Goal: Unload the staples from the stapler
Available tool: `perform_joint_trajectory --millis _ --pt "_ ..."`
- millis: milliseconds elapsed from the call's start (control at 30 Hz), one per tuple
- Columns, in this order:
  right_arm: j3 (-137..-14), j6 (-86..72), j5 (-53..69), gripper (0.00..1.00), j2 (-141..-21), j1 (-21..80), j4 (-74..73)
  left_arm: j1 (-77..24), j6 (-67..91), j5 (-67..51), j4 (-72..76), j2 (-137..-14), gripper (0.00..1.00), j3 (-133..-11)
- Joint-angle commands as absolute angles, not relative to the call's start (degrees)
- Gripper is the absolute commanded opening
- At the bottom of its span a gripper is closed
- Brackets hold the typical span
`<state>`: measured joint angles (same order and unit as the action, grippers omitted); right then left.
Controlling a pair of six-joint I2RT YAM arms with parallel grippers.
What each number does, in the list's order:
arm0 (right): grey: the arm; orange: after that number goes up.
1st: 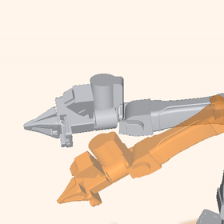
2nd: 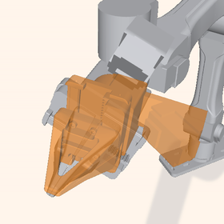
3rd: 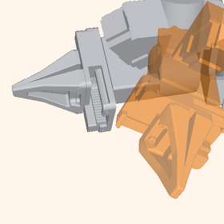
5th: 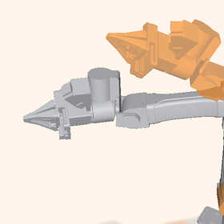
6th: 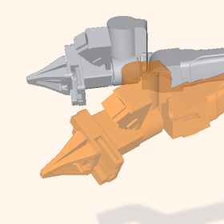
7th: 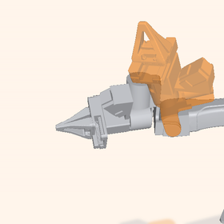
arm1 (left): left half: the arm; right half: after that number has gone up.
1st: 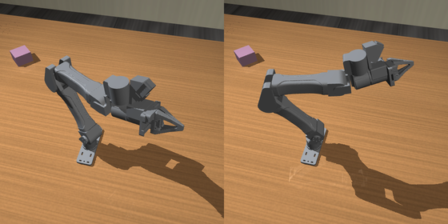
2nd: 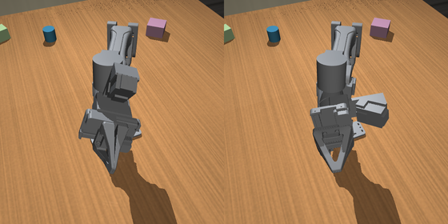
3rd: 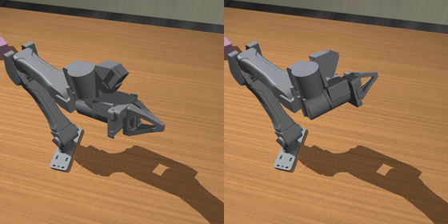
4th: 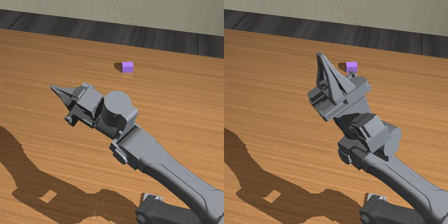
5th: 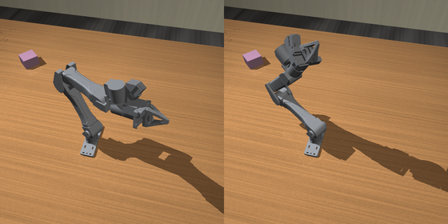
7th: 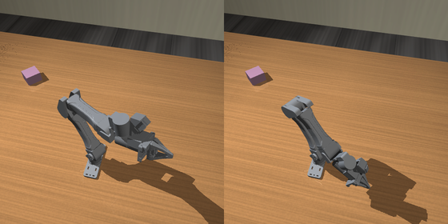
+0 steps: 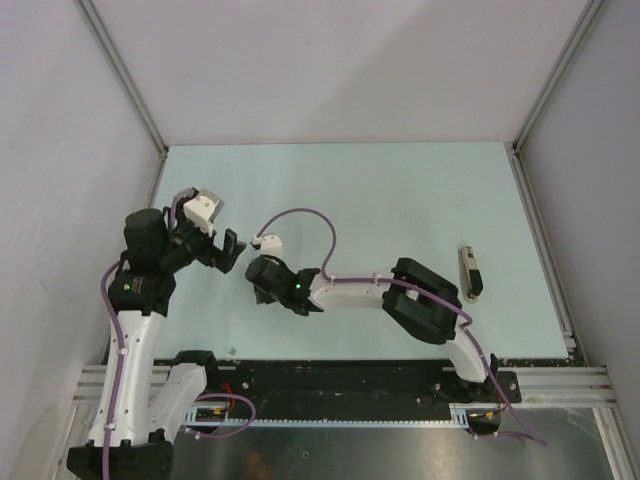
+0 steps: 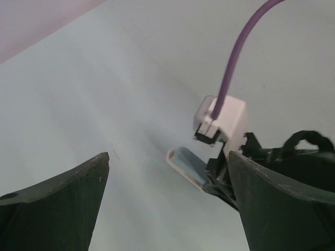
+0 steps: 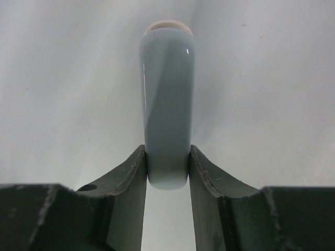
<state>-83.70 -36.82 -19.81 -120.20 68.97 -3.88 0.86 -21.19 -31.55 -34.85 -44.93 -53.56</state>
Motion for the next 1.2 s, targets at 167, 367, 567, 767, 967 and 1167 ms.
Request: perform_joint_trajectory --millis 167,367,567,767,967,1167 --pt "-106.05 -39.29 -18.20 0.23 -132.42 69.37 -21.10 1.47 -13.82 -25.67 -38.37 -39.20 1.00 -52.73" --pt "-105.54 -40.74 -17.19 0.61 -130.32 69.18 -21.66 1.49 -13.58 -25.30 -38.68 -38.77 0.99 -51.67" --pt "-100.07 -40.05 -14.97 0.77 -121.65 67.24 -19.71 1.43 -13.75 -25.50 -38.84 -39.95 0.99 -51.41" --pt "-88.57 -37.28 -18.15 0.79 -105.25 62.98 -21.12 1.41 -14.99 -25.07 -38.77 -40.88 0.99 -50.57" --pt "-75.84 -34.55 -27.18 0.78 -88.44 49.25 -31.79 1.26 -16.06 -25.44 -38.85 -43.69 0.99 -49.23" --pt "-63.58 -31.23 -25.97 0.79 -75.07 26.68 -39.60 1.10 -16.18 -26.12 -38.79 -45.80 0.99 -49.13"
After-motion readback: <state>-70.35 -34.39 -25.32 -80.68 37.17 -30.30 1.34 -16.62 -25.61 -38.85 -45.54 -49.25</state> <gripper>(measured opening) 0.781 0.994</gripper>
